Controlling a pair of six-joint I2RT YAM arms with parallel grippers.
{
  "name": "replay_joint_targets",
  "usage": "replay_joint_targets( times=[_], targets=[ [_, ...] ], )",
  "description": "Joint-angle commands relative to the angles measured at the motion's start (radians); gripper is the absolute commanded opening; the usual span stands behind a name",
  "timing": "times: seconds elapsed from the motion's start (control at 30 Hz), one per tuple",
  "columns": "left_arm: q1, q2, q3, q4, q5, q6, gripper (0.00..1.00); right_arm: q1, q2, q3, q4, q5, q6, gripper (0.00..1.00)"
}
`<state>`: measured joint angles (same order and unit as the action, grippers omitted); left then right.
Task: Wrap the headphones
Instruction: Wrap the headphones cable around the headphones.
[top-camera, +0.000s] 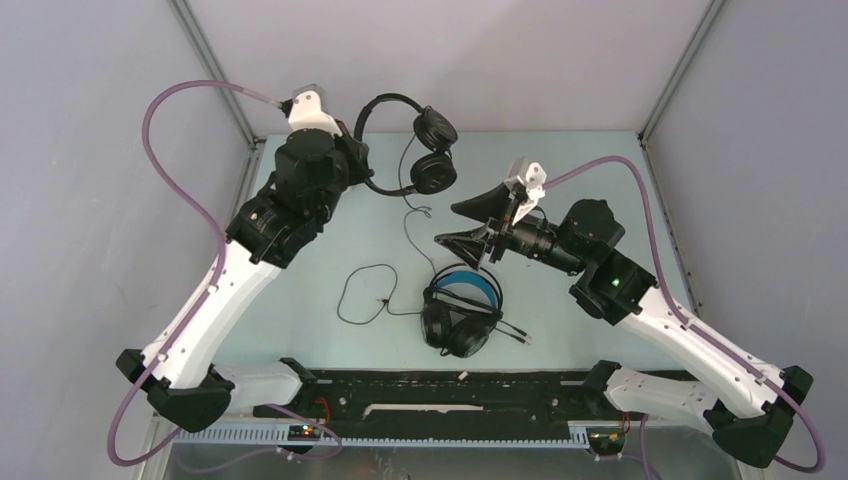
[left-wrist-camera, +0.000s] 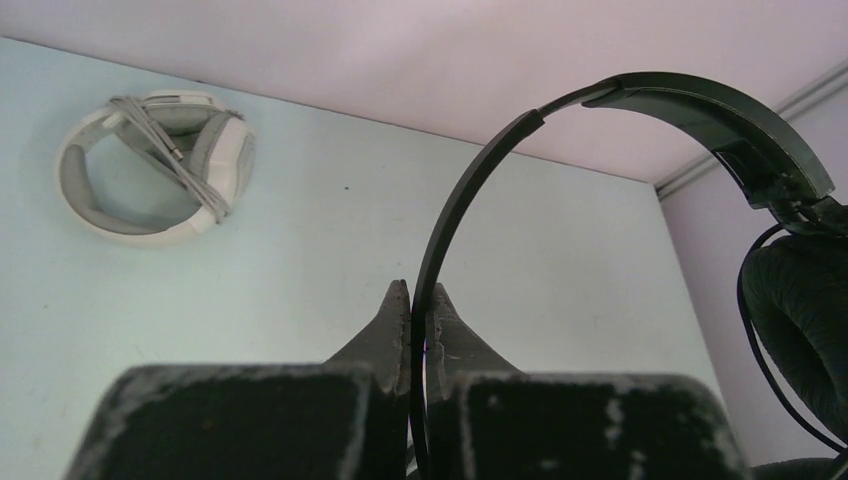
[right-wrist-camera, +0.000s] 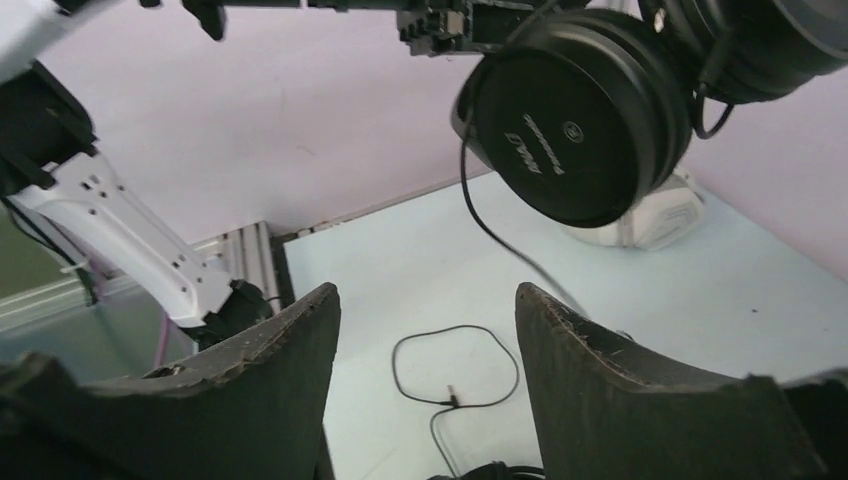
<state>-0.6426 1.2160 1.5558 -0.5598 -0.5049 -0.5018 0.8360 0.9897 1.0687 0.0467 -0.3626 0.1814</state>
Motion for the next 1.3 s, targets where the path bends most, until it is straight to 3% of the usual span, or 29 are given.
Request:
replay_joint_targets(
  times=[0.0,0.3,0.53,0.87,0.97,1.03,1.2,1.27],
  targets=[
    [0.005,-0.038,0.017,0.085,0.078,-0.061,0.00,0.004,-0.005,-0.029,0.078,0.045,-0.095,0.69],
    [0.006,-0.068,0.043,0.079,0.196,-0.098,0.00,-0.003,0.008,-0.148,0.272,-0.020,-0.331,0.77],
    [0.005,-0.080,0.045,0.076,0.273,-0.130,0.00,-0.029,0.078,-0.195,0.463,-0.174,-0.329,0.77],
    [0.005,-0.097,0.045,0.099,0.340,-0.151,0.00,-0.029,0.245,-0.194,0.632,-0.238,-0.319,0.75],
    [0.005,-0.102,0.046,0.097,0.355,-0.155,0.00,-0.028,0.260,-0.216,0.620,-0.208,-0.277,0.68],
    [0.004,-0.105,0.047,0.096,0.369,-0.157,0.00,-0.028,0.256,-0.276,0.701,-0.190,-0.243,0.63],
    [0.005,-0.111,0.035,0.110,0.463,-0.170,0.00,-0.062,0.251,-0.381,0.843,-0.124,-0.158,0.22],
    [0.005,-0.113,0.033,0.109,0.523,-0.170,0.00,-0.097,0.242,-0.384,0.830,-0.116,-0.130,0.12]
  ],
)
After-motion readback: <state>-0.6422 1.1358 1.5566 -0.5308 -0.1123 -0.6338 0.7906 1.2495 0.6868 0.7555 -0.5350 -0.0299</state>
